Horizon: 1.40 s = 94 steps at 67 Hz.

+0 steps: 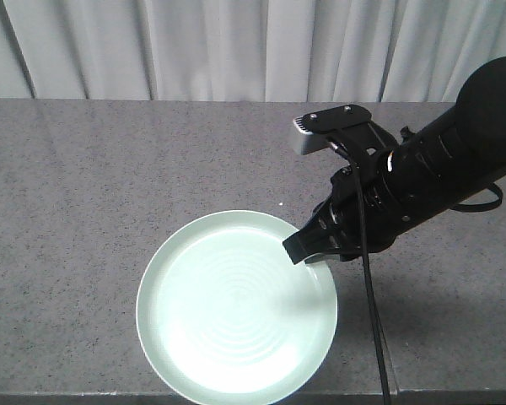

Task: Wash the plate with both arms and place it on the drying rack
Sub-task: 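Hold the plate raised in the right gripper, then drive the base away from the counter holding the plate in the right gripper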

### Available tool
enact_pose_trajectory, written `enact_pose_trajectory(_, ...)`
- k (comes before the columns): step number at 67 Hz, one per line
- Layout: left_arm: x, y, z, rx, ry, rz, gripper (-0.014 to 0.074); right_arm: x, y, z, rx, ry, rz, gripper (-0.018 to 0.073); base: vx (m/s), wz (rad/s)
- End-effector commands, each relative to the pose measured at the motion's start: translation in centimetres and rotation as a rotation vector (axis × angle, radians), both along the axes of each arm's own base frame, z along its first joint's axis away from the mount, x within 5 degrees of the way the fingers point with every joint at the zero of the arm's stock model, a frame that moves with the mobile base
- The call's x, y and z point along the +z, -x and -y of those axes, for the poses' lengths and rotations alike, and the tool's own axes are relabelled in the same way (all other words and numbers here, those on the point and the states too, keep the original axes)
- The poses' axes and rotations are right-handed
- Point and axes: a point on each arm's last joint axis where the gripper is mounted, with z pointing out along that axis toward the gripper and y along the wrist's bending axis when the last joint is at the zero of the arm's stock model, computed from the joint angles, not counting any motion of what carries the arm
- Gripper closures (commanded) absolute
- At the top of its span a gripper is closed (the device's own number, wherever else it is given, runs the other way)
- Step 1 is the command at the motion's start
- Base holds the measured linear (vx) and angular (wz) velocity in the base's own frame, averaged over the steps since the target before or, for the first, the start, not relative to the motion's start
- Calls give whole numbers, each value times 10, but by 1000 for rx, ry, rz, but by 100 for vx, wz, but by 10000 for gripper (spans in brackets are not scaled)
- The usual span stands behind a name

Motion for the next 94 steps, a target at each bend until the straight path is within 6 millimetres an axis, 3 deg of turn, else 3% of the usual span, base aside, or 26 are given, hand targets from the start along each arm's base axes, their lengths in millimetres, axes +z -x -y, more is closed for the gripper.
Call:
enact_pose_trajectory(1,15,3,0,-5,5,114,603,21,4,1,-4,-54,81,561,0,0)
enact_pose_trajectory(58,15,3,0,-5,5,114,603,21,4,1,-4,-54,81,561,-2,10)
enact_pose_trajectory(94,15,3,0,-5,5,114,603,20,4,1,-3,-53,78,561,-6,33)
